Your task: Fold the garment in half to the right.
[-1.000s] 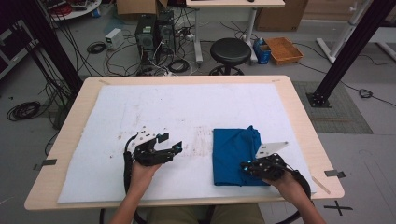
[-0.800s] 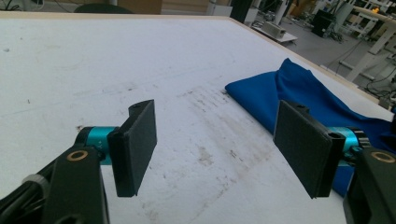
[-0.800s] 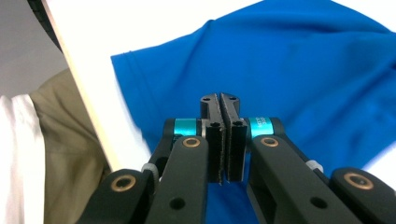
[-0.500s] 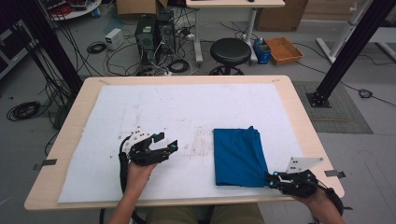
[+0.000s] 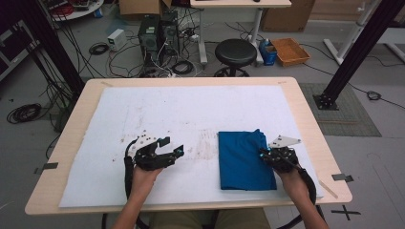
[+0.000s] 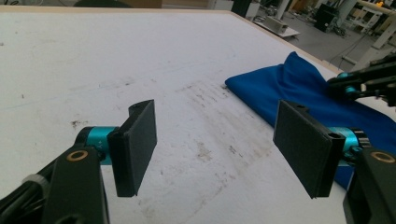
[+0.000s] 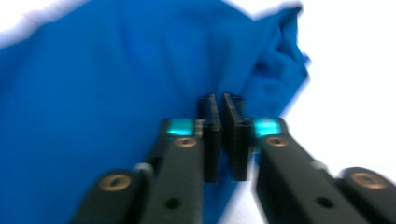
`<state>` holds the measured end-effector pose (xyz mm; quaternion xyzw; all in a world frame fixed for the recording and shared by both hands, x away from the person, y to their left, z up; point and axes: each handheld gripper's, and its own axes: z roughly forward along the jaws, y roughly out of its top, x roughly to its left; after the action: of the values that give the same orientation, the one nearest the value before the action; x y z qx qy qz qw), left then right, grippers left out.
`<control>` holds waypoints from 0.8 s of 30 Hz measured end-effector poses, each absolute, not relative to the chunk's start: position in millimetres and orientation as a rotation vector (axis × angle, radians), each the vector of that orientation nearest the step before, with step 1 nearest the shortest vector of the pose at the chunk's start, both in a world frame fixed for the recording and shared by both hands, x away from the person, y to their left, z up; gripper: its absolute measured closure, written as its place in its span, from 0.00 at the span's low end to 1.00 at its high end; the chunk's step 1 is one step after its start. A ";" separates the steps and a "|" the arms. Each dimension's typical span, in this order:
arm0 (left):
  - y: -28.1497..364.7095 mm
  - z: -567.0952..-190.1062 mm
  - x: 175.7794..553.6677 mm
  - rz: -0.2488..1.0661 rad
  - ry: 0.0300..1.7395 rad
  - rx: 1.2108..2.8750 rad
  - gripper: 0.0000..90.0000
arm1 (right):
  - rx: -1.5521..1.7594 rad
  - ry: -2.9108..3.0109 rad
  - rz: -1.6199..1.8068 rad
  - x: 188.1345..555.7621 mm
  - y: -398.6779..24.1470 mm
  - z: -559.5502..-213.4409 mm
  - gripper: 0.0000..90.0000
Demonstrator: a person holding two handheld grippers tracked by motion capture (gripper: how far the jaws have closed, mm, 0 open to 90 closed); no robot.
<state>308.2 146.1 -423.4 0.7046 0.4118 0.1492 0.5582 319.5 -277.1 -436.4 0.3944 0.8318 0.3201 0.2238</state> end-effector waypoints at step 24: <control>144.7 -425.4 308.4 0.348 0.985 1.670 0.34 | 1.367 2.019 0.827 402.9 -282.2 -423.9 1.00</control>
<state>308.4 144.7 -425.4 0.7065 0.4166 0.1471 0.5528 402.9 -282.2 -423.9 0.5097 0.7530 0.3083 0.2797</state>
